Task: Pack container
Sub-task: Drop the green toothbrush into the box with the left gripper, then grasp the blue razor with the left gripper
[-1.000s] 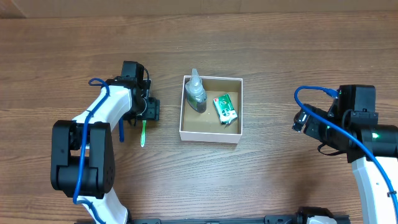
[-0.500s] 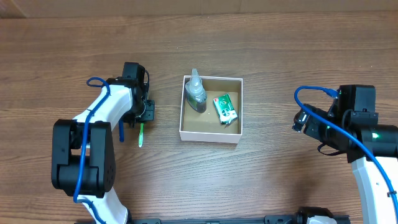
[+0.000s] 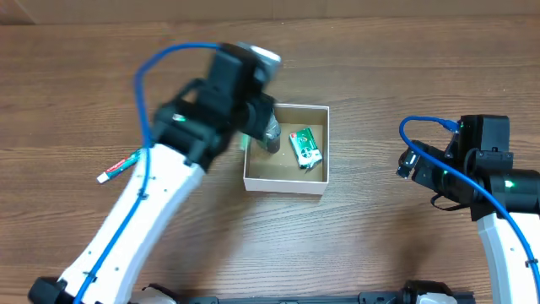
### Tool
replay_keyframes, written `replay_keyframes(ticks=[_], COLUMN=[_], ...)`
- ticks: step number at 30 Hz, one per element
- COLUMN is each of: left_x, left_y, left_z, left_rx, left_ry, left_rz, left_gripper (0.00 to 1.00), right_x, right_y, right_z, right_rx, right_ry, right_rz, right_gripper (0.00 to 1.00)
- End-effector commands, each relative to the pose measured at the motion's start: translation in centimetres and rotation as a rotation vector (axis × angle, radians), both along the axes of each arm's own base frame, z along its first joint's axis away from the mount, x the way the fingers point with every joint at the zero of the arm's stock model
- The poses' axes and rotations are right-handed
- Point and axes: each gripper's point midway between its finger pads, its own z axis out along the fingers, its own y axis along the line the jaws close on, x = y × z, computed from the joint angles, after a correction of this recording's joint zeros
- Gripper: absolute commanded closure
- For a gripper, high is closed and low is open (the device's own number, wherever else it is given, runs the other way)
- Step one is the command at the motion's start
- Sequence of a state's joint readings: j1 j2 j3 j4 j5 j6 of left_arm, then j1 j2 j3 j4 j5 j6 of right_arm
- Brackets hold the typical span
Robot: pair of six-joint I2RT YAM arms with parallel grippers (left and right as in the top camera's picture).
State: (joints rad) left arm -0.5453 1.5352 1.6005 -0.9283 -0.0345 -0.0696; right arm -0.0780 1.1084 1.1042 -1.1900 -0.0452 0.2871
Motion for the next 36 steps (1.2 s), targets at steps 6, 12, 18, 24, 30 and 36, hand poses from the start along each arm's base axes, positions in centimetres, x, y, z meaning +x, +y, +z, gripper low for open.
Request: replay_keyframes(ticks=[6,12,18,24,30,36], left_x=[-1.2,-0.9,-0.7,-2.7,-1.6,-2.2], left_y=[-5.9,-6.1,-2.5,12.8,22.6,24.3], left_z=[-13.1,-17.4,-5.5,4.1,-4.3,-18.0], left_rx=[0.226,0.286,0.271,0.143,0.007,0.055], left_ry=[0.236,0.311,0.156,0.046,0.328,0.56], left_rz=[-0.214,-0.23,-0.027,0.55,0.831,0.856], left_gripper=[0.96,0.8,0.37,0.04,0.01,0.0], right_x=[0.1,0.1,0.1,0.2,0.2,0.2], right_y=[0.0,0.0,0.0,0.0,0.0,0.0], right_z=[0.0,0.0,0.0,0.1,0.1,0.1], right_rx=[0.0,-0.001,-0.001,-0.003,-0.003,-0.003], right_ry=[-0.006,-0.006,-0.006,-0.01,-0.01,-0.009], right_rz=[0.002,0.003,0.003,0.005,0.006,0.006], right_gripper=[0.0,0.0,0.0,0.0,0.0,0.0])
